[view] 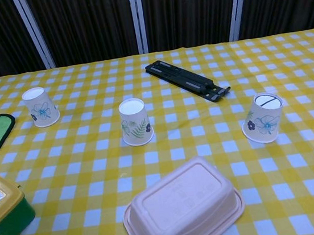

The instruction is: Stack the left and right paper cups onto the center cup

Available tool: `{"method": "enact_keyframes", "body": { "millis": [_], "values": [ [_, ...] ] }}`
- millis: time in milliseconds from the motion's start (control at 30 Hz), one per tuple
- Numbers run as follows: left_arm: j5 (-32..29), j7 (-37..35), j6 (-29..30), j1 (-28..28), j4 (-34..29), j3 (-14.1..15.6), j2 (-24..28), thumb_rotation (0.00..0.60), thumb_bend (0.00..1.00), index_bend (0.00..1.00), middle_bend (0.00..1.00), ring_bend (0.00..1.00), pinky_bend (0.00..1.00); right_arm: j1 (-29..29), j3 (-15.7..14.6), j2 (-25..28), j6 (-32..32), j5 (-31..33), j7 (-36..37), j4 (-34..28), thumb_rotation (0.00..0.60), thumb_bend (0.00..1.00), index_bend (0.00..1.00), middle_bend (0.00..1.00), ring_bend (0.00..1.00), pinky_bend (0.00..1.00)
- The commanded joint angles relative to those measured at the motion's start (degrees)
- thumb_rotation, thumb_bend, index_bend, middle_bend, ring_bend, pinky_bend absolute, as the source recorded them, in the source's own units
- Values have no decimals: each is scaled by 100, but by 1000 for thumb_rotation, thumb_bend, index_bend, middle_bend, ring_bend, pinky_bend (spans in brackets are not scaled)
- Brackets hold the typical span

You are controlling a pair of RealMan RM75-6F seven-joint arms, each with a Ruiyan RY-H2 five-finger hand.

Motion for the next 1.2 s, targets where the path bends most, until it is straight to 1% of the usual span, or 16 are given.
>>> {"method": "enact_keyframes", "body": {
  "millis": [33, 400, 600, 700, 800, 867, 933, 1000, 1067, 1133, 1167, 1200],
  "values": [
    [1, 4, -2, -2, 0, 0, 1, 600, 0, 0, 0, 0, 0, -1, -3, 5, 1, -7, 4, -7, 600, 117, 0, 0, 0, 0],
    [37, 92, -122, -77, 4, 28, -55, 600, 0, 0, 0, 0, 0, -43, 37, -6, 159, -50, 63, 18, 600, 117, 0, 0, 0, 0],
    [4, 116, -211, -123, 43, 25, -87, 600, 0, 0, 0, 0, 0, -60, 115, 4, 157, 90, 211, 71, 600, 117, 0, 0, 0, 0],
    [-61, 59, -275, -168, 35, -29, -72, 600, 0, 0, 0, 0, 0, -54, 137, 26, 132, 128, 302, 84, 600, 117, 0, 0, 0, 0],
    [-180, -12, -484, -318, -29, -159, 50, 600, 6, 0, 0, 0, 0, -48, 160, 47, 114, 161, 371, 102, 600, 119, 0, 0, 0, 0],
    [-243, 19, -659, -462, -86, -266, 173, 600, 41, 0, 0, 0, 0, -43, 174, 54, 101, 183, 391, 111, 600, 119, 0, 0, 0, 0],
    [-343, 75, -856, -659, -178, -441, 315, 600, 77, 0, 0, 0, 0, -30, 192, 63, 73, 210, 443, 114, 600, 119, 0, 0, 0, 0],
    [-473, 108, -1095, -881, -224, -626, 411, 600, 80, 3, 0, 0, 0, -17, 209, 68, 44, 240, 474, 131, 600, 118, 0, 0, 0, 0],
    [-718, 121, -1464, -1138, -239, -813, 496, 600, 84, 37, 0, 0, 0, -4, 227, 69, 0, 288, 501, 156, 600, 119, 0, 0, 0, 0],
    [-1046, 142, -1932, -1427, -188, -990, 561, 600, 112, 102, 0, 0, 0, 11, 241, 75, -51, 335, 527, 185, 600, 119, 0, 0, 0, 0],
    [-1148, 148, -2068, -1510, -161, -1040, 571, 600, 123, 121, 0, 0, 0, 15, 246, 80, -69, 352, 536, 194, 600, 119, 0, 0, 0, 0],
    [-1473, 203, -2473, -1747, -66, -1165, 597, 600, 138, 141, 0, 0, 0, 28, 271, 93, -117, 410, 580, 218, 600, 119, 0, 0, 0, 0]
  ]
}}
